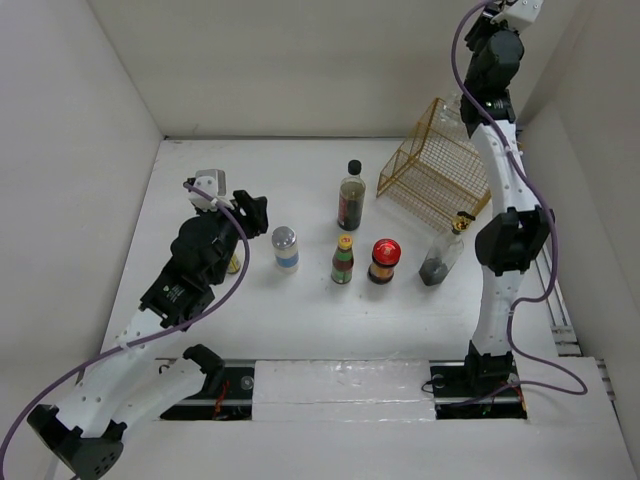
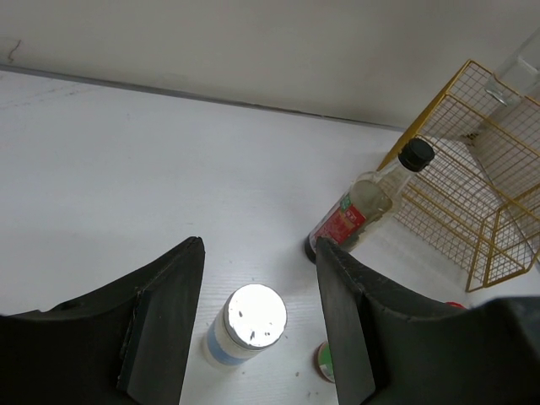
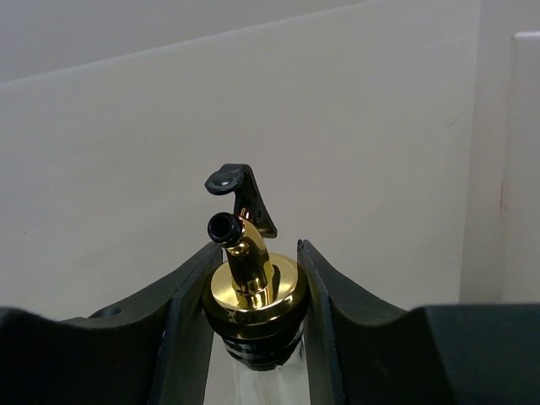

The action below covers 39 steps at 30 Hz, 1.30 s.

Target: Organize the condiment bottles

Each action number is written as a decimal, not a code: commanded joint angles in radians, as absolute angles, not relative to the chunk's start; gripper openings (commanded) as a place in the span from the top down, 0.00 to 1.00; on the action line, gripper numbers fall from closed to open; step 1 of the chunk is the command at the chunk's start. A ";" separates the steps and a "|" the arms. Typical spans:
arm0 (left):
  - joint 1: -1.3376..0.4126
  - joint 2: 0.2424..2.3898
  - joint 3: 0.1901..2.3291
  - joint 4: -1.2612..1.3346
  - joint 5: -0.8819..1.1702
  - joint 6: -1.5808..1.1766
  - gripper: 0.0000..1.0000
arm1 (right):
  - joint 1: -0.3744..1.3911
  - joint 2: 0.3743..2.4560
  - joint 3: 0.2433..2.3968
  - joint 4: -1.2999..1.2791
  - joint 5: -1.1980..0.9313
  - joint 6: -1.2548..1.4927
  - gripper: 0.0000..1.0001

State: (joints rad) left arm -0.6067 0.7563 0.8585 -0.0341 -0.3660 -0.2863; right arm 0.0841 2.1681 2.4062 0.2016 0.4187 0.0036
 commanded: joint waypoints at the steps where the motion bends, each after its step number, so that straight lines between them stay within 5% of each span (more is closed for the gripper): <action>1: -0.601 0.752 0.857 0.014 -0.360 -0.282 0.49 | 0.086 2.138 2.410 0.376 0.417 0.005 0.98; 30: -0.601 0.761 0.857 0.014 -0.342 -0.282 0.49 | 0.126 2.126 2.005 0.512 0.426 0.015 0.94; 39: -0.601 0.761 0.857 0.014 -0.333 -0.282 0.49 | 0.107 2.083 1.852 0.522 0.408 0.064 0.82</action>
State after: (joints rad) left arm -0.6067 0.7650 0.8585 -0.0338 -0.3454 -0.2863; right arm 0.1169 2.1567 1.8774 0.4225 0.4183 0.0418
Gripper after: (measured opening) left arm 0.510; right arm 0.448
